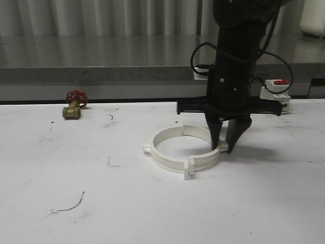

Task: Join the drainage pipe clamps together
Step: 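Open the right gripper and raise it away from the joined ring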

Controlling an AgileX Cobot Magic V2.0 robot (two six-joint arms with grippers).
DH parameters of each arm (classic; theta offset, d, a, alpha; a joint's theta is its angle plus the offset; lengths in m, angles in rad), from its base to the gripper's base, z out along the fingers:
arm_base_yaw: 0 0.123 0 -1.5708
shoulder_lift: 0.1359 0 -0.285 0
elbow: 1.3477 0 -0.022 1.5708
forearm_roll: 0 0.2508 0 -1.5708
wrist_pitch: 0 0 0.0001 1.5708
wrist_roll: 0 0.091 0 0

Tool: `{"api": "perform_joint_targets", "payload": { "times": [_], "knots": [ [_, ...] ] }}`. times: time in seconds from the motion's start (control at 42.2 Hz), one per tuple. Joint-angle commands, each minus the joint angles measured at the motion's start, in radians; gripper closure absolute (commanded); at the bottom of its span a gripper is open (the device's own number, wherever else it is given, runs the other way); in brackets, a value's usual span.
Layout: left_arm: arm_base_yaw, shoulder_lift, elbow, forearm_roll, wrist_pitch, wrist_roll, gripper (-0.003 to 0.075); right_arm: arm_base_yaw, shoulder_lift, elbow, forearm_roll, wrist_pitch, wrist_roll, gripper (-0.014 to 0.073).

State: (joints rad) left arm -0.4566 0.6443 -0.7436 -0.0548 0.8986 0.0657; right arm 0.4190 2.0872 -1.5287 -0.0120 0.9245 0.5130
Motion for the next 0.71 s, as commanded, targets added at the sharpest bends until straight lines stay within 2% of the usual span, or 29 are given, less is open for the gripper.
{"api": "perform_joint_targets", "payload": {
  "times": [0.0,0.213,0.427,0.687],
  "knots": [
    [-0.007,-0.002,-0.026,-0.009,-0.063,-0.012,0.0358,0.008,-0.031,-0.018,0.028,-0.027,-0.003,0.041],
    [-0.007,-0.002,-0.026,-0.009,-0.063,-0.012,0.0358,0.008,-0.031,-0.018,0.038,-0.034,-0.003,0.0383],
    [-0.007,-0.002,-0.026,-0.009,-0.063,-0.012,0.0358,0.008,-0.036,-0.018,0.037,-0.038,-0.003,0.0227],
    [-0.007,-0.002,-0.026,-0.009,-0.063,-0.012,0.0358,0.008,-0.071,-0.022,0.012,-0.037,-0.003,0.023]
  ]
}}
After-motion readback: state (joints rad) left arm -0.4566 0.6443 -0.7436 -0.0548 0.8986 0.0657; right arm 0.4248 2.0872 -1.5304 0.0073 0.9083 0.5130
